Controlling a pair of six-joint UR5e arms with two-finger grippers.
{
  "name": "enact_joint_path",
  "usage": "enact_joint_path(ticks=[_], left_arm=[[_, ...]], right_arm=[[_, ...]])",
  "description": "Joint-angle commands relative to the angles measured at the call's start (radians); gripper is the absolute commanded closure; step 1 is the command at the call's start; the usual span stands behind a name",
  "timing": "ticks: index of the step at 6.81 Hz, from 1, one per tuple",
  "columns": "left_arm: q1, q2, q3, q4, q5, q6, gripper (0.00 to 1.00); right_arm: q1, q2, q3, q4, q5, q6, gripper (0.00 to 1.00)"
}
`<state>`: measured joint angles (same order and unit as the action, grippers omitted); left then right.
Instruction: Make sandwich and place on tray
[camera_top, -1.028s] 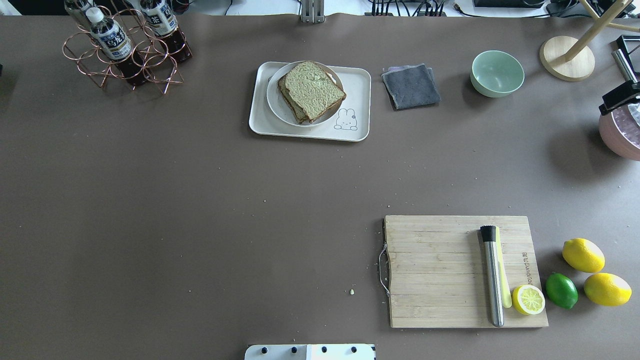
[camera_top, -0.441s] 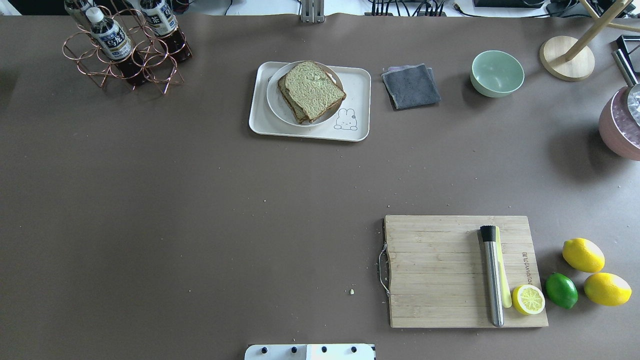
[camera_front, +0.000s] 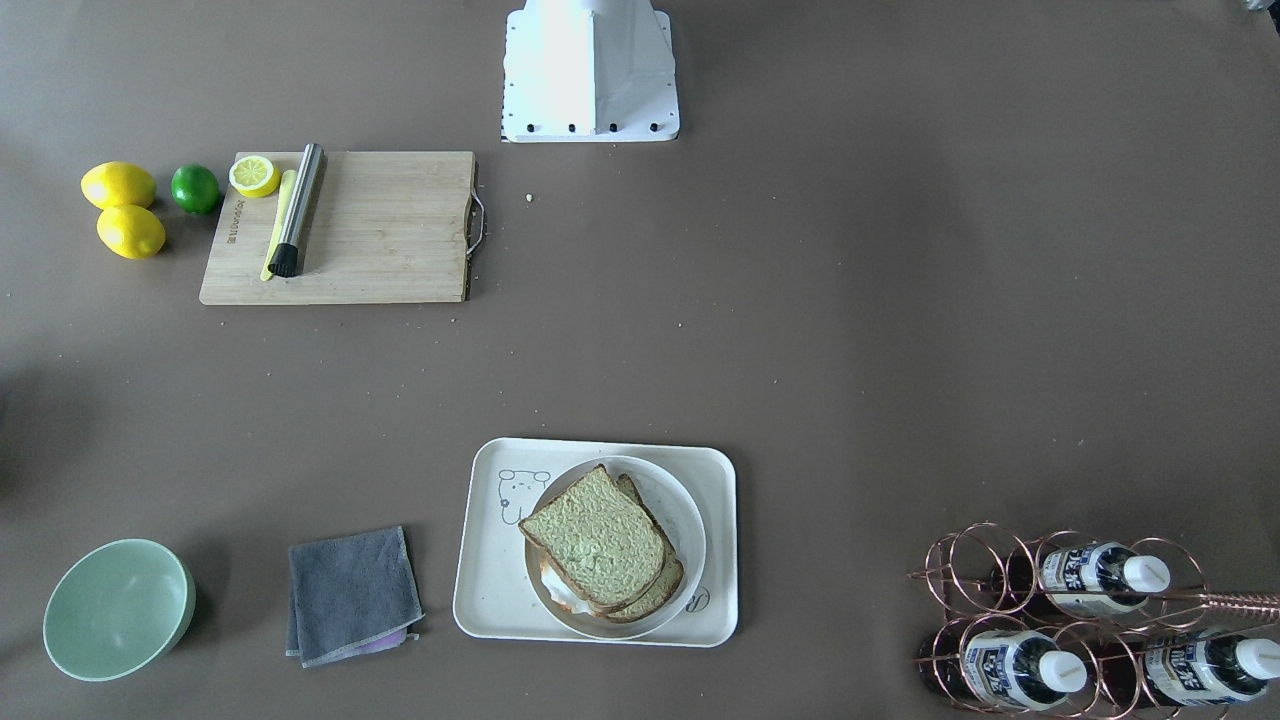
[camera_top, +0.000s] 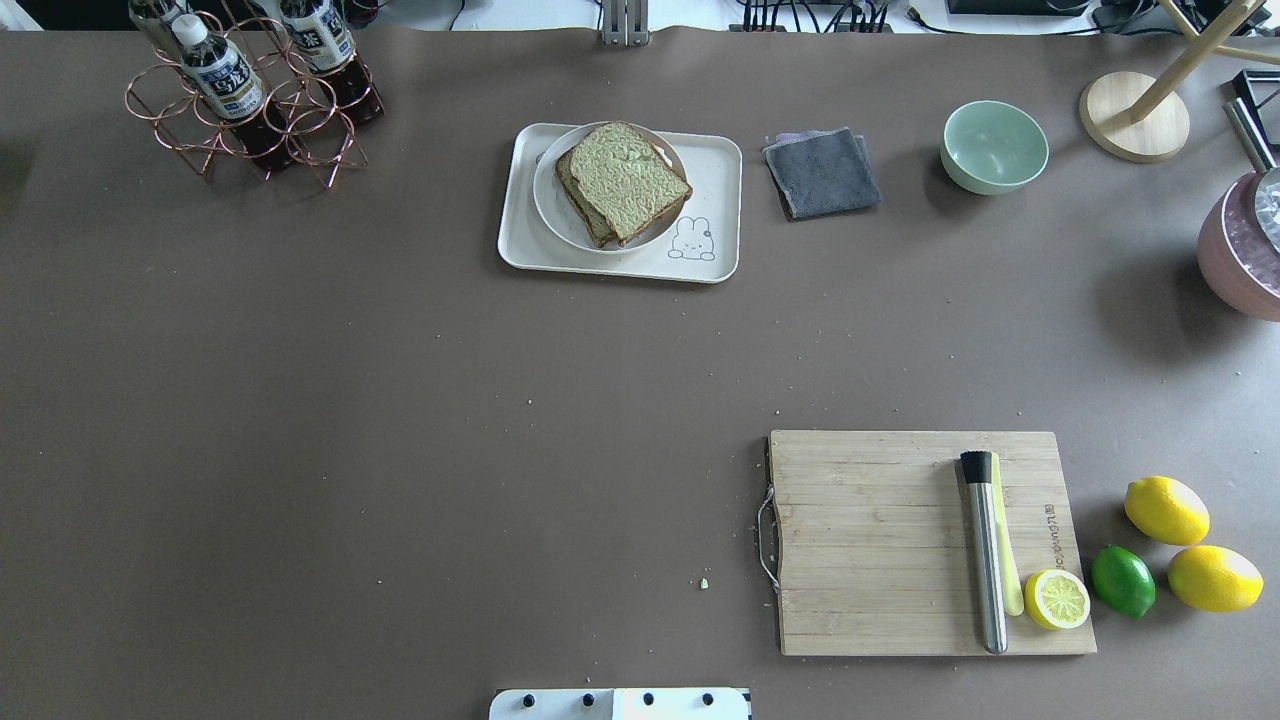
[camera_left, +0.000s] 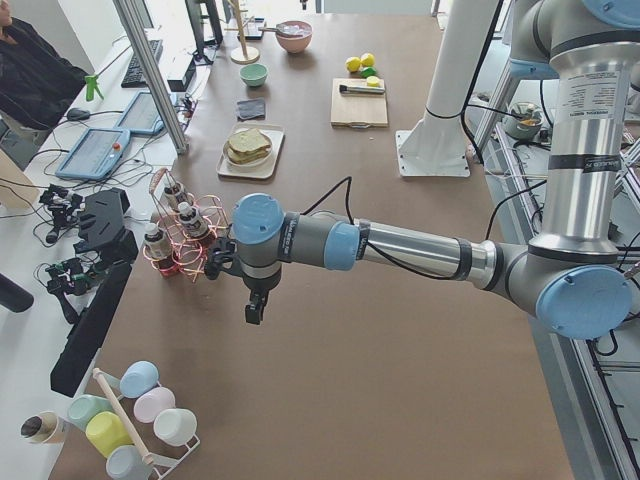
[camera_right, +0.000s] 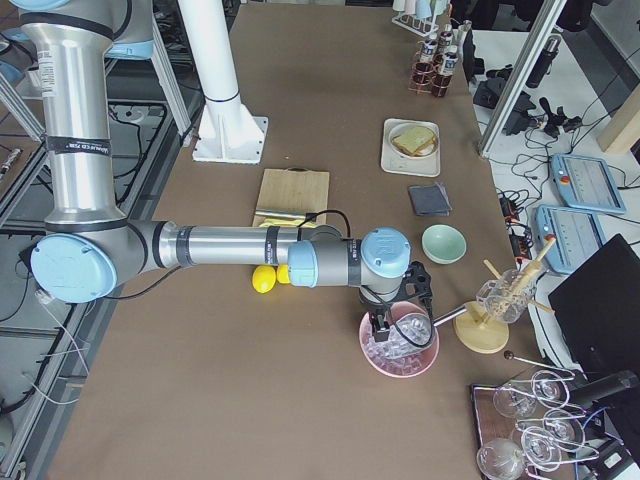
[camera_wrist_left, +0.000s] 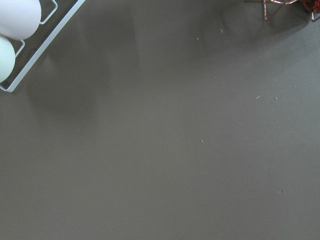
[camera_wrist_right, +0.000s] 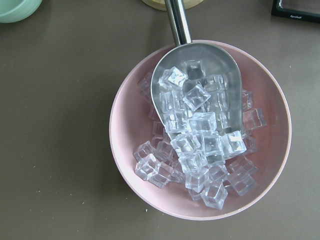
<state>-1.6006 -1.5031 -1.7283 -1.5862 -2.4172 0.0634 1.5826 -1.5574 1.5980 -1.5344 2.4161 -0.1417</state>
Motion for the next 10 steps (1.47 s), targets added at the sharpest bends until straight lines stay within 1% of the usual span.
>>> enact_joint_path(ticks=[1,4,8,10], left_arm=[[-0.025,0.085,-0.01,-0.082,-0.003,-0.005,0.03],[-0.047,0.103,-0.005,-0.094,-0.002,-0.007,0.03],[-0.045,0.089,-0.013,-0.094,-0.003,-0.016,0.03],[-0.038,0.078,-0.014,-0.097,-0.003,-0.053,0.03]], right_arm=[[0.0,-0.018,0.017,0.0,-0.003,0.008,0.01],[0.0,-0.012,0.017,0.0,-0.002,0.017,0.01],[0.0,-0.009,0.022,0.0,-0.005,0.019,0.01],[0.0,-0.004,0.023,0.0,-0.005,0.036,0.01]])
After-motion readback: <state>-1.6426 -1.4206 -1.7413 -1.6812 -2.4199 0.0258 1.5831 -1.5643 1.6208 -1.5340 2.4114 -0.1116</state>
